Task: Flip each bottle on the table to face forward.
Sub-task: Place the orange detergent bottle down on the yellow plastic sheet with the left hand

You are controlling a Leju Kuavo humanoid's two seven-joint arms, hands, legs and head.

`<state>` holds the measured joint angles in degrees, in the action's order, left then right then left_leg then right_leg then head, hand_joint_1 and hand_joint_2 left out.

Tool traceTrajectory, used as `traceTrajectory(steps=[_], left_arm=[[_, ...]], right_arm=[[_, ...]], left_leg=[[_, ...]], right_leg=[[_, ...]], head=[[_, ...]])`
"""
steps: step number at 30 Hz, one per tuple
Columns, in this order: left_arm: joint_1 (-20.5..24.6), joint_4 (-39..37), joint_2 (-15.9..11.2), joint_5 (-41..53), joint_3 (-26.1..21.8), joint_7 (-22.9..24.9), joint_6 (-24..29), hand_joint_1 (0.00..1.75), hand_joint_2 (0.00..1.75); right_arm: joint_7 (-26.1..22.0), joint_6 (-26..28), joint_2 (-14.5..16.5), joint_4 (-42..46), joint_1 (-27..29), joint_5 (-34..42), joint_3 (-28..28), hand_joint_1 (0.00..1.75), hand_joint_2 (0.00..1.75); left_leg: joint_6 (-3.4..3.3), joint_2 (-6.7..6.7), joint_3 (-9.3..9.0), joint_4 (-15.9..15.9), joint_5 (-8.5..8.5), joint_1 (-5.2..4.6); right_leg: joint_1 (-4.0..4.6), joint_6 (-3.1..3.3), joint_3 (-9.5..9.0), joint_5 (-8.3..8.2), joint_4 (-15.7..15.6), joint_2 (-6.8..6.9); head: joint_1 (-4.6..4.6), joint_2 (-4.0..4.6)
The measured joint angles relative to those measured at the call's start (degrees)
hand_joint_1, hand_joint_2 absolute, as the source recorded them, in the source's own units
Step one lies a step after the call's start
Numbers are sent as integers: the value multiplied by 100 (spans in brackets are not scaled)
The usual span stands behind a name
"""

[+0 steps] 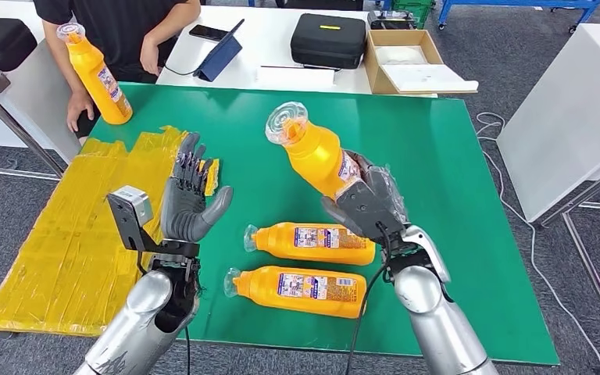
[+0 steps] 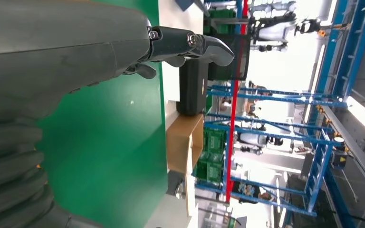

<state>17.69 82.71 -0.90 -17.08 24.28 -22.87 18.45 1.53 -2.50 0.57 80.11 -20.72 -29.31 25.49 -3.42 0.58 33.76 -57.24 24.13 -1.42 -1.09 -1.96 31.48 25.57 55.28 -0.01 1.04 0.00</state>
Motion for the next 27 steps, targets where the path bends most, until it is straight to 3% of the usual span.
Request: traceTrajectory(steps=[7, 14, 23, 27], left_arm=[[213, -204, 105, 377, -2, -48, 362, 0, 175], [339, -432, 247, -357, -10, 337, -181, 0, 175], [380, -526, 302, -575, -11, 436, -310, 0, 175], [382, -527, 321, -1099, -5, 717, -657, 0, 175]], right_arm=[[356, -46, 190, -186, -261, -17, 198, 175, 175], [479, -18, 250, -330, -517, -235, 326, 175, 175], [513, 1, 296, -480, -625, -325, 448, 175, 175], [528, 62, 311, -574, -687, -527, 495, 175, 175]], left_leg=[[-1, 0, 4, 0, -1, -1], [-4, 0, 5, -1, -3, -4], [-4, -1, 7, -1, -3, -4], [-4, -1, 8, -1, -3, -4]], right_leg=[[0, 0, 3, 0, 0, 1], [-1, -1, 2, -1, 0, 0], [-1, -1, 5, -1, 0, 0], [-1, -1, 5, -1, 0, 0]], head=[[-1, 0], [-1, 0], [-1, 0], [-1, 0]])
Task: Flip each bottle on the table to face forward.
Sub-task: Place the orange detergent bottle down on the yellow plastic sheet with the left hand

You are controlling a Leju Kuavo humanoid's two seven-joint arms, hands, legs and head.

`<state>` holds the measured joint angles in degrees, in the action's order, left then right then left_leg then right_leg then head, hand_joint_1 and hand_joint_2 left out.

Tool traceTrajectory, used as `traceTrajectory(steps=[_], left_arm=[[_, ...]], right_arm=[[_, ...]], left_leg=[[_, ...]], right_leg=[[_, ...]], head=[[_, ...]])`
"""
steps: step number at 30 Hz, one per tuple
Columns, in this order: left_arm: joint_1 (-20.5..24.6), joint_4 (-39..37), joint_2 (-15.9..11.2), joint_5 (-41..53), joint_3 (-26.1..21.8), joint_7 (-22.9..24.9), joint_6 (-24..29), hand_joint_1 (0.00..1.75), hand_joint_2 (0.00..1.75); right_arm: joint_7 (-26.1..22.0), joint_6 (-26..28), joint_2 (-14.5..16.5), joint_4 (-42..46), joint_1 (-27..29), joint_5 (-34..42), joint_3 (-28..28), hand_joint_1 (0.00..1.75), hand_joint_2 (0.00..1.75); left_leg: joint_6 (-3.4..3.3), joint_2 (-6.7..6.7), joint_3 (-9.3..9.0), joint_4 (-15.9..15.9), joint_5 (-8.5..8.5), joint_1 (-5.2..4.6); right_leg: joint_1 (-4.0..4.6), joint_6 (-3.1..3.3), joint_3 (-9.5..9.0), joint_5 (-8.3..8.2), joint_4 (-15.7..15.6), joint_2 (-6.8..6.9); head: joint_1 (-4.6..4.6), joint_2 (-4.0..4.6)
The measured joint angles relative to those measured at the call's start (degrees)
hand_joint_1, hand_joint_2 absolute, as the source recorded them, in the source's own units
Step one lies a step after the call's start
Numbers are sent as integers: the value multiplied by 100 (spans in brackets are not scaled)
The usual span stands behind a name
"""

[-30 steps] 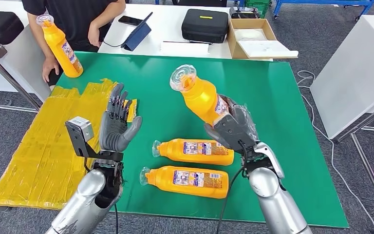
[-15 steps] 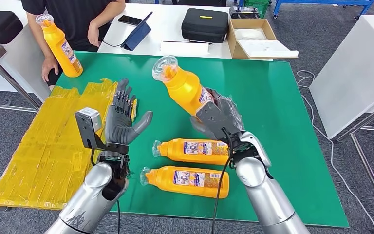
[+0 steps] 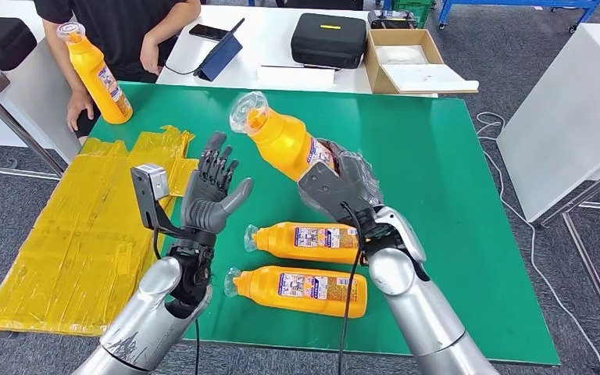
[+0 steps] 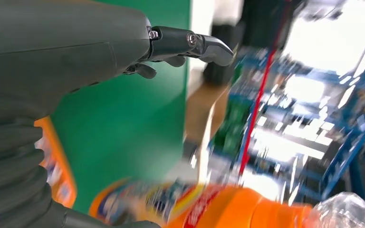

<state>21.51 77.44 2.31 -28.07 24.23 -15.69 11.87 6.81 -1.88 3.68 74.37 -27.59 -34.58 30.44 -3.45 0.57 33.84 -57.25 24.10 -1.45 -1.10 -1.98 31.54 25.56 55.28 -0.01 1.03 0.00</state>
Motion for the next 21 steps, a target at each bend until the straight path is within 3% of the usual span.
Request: traceTrajectory(steps=[3, 21], left_arm=[[1, 12, 16, -277, 46, 127, -165, 0, 175], [272, 64, 119, -400, 480, 208, 95, 0, 175]], right_arm=[[7, 38, 11, -142, -79, -96, 42, 175, 175], [115, -87, 296, -1189, -568, -129, 303, 175, 175]], left_leg=[[0, 0, 0, 0, 0, 0], [0, 0, 3, -1, -1, 0]], right_leg=[[0, 0, 0, 0, 0, 0], [0, -1, 2, -1, 1, 0]], head=[[1, 0], [1, 0]])
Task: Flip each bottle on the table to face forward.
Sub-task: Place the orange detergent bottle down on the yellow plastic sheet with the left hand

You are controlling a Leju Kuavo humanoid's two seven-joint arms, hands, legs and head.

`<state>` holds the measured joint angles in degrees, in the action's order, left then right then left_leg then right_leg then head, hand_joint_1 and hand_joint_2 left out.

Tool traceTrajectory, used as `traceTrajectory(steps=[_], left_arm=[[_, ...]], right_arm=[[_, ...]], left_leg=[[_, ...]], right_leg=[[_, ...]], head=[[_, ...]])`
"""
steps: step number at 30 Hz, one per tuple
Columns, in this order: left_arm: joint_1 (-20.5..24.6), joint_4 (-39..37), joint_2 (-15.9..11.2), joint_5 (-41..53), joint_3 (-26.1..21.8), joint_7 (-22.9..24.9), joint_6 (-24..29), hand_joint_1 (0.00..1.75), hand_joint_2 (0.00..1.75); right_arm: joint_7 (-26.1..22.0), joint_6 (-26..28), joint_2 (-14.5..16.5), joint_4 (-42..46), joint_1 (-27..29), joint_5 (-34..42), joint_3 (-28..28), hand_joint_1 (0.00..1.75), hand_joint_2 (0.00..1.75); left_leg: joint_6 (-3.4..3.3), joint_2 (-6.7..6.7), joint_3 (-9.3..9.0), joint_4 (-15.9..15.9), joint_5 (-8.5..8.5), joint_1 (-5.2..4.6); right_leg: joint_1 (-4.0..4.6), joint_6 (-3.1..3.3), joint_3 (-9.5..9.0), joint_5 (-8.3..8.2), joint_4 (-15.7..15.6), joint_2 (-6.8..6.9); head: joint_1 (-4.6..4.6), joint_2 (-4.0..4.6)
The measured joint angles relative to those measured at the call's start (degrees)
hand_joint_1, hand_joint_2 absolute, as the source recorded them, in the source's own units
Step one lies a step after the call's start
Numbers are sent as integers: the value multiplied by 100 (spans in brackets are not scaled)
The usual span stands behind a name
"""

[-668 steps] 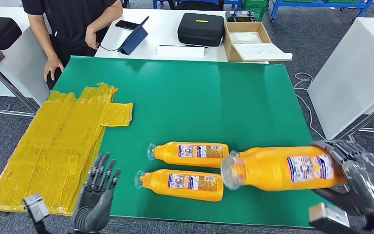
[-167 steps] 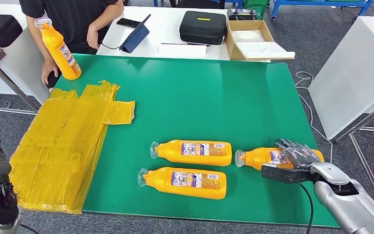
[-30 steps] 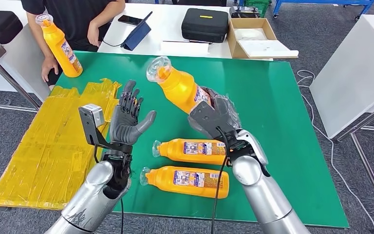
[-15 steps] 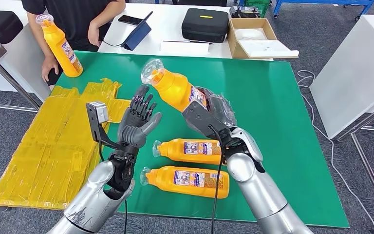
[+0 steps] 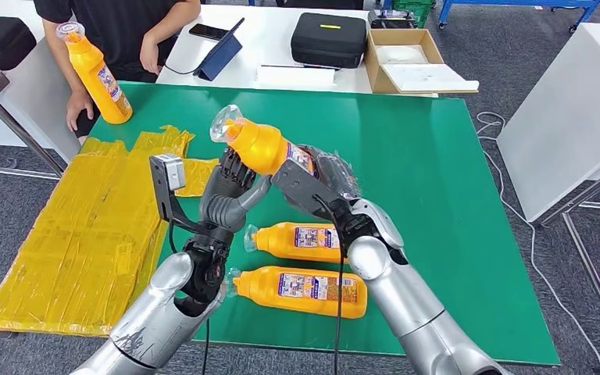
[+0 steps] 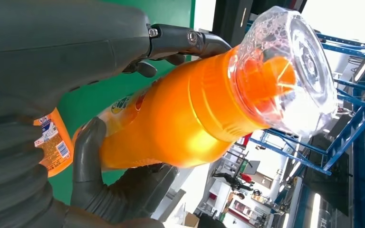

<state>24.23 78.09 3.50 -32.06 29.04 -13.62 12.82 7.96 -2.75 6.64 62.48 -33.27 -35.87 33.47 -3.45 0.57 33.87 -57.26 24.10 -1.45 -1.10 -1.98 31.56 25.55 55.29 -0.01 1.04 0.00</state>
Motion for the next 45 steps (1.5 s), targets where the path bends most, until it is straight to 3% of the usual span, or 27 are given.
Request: traceTrajectory(steps=[8, 19, 28, 42, 43, 45], left_arm=[[2, 7, 0, 14, 1, -8, 63, 0, 175], [69, 166, 0, 63, -154, 20, 304, 0, 175], [55, 236, 0, 222, -371, 93, 338, 0, 175], [-369, 348, -18, 329, -536, 84, 313, 2, 175], [-383, 361, -27, 331, -537, 79, 307, 23, 175], [-406, 395, -48, 331, -538, 62, 299, 109, 175]], right_arm=[[1, -42, 24, -156, -90, 10, 13, 175, 175], [70, -526, 312, -306, -364, -56, 172, 175, 175], [-205, -682, 517, -381, -440, -213, 719, 175, 175], [-7, -599, 602, -360, -521, -143, 1343, 175, 175], [-2, -601, 602, -356, -521, -106, 1349, 175, 175], [2, -604, 602, -348, -521, -51, 1360, 175, 175]], left_leg=[[0, 0, 2, 0, 0, 0], [3, -2, 3, 0, -3, 2], [5, -5, 4, 1, -4, 2], [5, -2, 9, 1, -4, 1], [5, -2, 9, 1, -4, 1], [5, -2, 9, 1, -4, 1]], right_leg=[[0, 0, 1, 0, 0, 0], [0, 0, 1, 0, 4, -1], [-1, 0, 4, 0, 5, -3], [-1, 0, 7, 0, 4, -2], [-1, 0, 7, 0, 4, -2], [-1, 0, 7, 0, 4, -2]], head=[[-1, 0], [-1, 0], [-1, 0], [-1, 0], [-1, 0], [-1, 0]])
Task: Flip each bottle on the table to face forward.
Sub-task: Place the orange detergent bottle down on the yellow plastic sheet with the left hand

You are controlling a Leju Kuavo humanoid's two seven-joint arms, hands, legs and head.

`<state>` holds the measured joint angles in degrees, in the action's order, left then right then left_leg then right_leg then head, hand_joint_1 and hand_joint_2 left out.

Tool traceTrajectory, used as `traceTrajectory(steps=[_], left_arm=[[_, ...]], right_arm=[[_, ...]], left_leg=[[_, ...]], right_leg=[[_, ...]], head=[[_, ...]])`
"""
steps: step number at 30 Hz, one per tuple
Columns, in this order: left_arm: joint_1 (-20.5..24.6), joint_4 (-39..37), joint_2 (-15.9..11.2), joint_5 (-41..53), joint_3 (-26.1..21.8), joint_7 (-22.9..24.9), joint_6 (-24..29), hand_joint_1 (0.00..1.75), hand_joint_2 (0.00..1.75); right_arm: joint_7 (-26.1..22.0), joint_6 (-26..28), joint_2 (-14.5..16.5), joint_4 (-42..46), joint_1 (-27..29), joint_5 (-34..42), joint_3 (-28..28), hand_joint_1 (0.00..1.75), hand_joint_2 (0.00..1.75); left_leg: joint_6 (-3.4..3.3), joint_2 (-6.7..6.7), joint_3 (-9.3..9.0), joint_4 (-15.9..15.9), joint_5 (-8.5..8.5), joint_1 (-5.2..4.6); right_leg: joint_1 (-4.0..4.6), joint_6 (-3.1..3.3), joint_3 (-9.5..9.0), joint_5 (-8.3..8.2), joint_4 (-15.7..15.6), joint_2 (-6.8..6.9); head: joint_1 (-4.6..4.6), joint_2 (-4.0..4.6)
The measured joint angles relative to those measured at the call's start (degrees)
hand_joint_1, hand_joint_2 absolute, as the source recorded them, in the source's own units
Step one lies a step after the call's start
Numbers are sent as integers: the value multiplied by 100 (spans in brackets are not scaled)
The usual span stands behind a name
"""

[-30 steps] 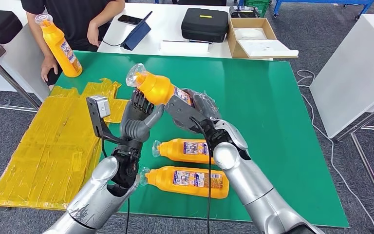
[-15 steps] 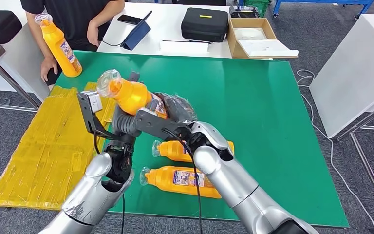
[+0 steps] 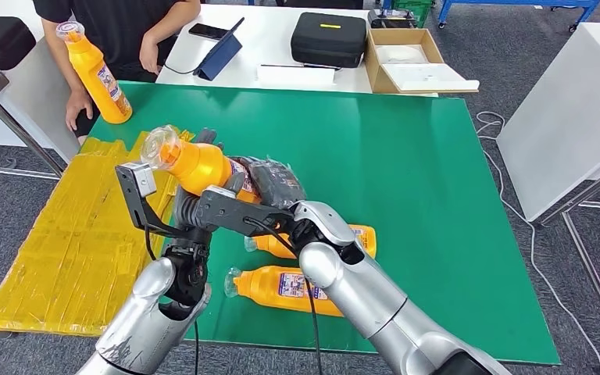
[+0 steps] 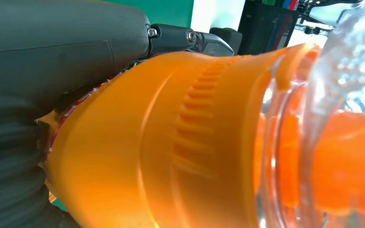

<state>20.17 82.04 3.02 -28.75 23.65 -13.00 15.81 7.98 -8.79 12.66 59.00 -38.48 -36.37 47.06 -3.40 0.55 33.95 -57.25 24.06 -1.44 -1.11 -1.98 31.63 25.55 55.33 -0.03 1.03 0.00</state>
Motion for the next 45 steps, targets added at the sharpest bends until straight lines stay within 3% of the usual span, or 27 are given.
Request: traceTrajectory(steps=[1, 2, 27, 28, 31, 32, 45], left_arm=[[-9, 14, -11, -3, -1, -15, -1, 151, 175], [-19, 26, -22, -9, -1, -30, -2, 174, 175], [-110, 124, -77, -10, -74, -197, -1, 175, 175], [-109, 124, -77, -9, -80, -196, -1, 175, 175], [-104, 126, -77, -7, -96, -190, -1, 175, 175], [-100, 127, -77, -6, -102, -187, -1, 175, 175], [-88, 128, -77, 4, -180, -106, 1, 175, 175]], right_arm=[[-1, -2, 0, 3, 0, 18, 5, 175, 175], [-1, -3, 0, 4, 0, 28, 11, 175, 175], [-112, 12, 21, -103, -76, 148, 155, 175, 175], [-121, 21, 22, -127, -91, 168, 164, 161, 175], [-157, 55, 34, -197, -117, 228, 167, 30, 44], [-171, 61, 39, -217, -122, 258, 167, 0, 0], [-243, -46, 74, -447, -213, 511, 128, 0, 0]], left_leg=[[0, 0, 0, 0, 0, 0], [0, 0, 0, 0, 0, 0], [0, 0, 0, 0, 0, 0], [0, 0, 0, 0, 0, 0], [0, 0, 0, 0, 0, 0], [0, -1, 0, 0, 0, 0], [0, -2, 0, -1, 0, 0]], right_leg=[[0, 0, 0, 0, 0, 0], [0, 0, 0, 0, 0, 0], [0, 0, 1, 0, 0, 0], [0, 0, 1, 0, 0, 0], [0, 0, 2, 0, 0, 0], [0, 0, 2, 0, 0, 0], [0, 0, 6, 0, 0, -1]], head=[[0, 0], [0, 0], [0, 0], [0, 0], [1, 0], [1, 0], [0, 0]])
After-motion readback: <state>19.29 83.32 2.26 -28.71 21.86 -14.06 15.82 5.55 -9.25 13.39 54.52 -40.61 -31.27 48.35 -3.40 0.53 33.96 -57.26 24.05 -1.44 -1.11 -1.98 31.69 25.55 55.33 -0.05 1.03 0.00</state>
